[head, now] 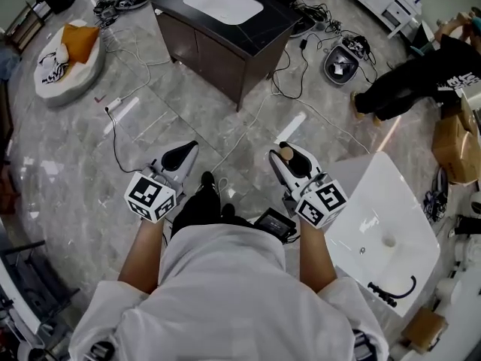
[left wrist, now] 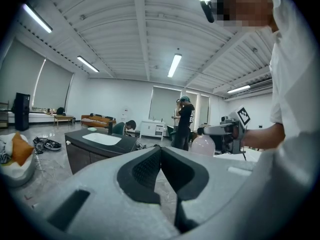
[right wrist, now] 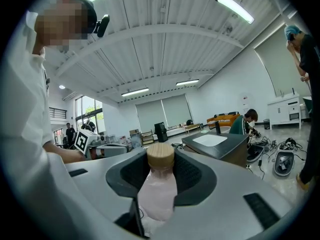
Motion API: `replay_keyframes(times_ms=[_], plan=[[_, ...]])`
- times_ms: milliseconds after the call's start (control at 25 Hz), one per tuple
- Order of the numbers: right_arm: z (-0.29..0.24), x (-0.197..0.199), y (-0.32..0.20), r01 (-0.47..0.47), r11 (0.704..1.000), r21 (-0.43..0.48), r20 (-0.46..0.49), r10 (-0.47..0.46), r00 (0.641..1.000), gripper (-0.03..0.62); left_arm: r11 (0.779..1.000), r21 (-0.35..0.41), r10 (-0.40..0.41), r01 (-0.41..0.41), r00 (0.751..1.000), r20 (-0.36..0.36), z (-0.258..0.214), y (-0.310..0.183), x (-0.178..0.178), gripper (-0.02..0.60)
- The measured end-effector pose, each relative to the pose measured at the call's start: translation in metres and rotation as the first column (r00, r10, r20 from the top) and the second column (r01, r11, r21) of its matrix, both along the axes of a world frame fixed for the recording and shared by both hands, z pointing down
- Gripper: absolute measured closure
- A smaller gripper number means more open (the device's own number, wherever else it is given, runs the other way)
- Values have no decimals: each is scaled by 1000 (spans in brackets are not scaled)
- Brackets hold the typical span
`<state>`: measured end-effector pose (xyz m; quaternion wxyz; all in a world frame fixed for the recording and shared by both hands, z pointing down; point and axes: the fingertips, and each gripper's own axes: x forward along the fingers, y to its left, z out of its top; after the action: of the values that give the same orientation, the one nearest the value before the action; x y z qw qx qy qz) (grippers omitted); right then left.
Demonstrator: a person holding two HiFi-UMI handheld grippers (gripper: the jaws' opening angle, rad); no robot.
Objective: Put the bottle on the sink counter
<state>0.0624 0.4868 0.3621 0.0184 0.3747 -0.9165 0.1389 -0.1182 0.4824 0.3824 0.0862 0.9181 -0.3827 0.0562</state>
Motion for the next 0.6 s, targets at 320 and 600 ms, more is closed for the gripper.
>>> replay_keyframes(times_ms=[320,600], plan=[[-11,-24,-62,8,1000,14,2,-8,1000,461,1000,-11,16,-17,999,-45,-4,-61,-22,566],[-6,-39,-124,-1,1000,-6,-13,1,1000,461,998,-8,68,-69,995,-79,-5,-130,-33,566]])
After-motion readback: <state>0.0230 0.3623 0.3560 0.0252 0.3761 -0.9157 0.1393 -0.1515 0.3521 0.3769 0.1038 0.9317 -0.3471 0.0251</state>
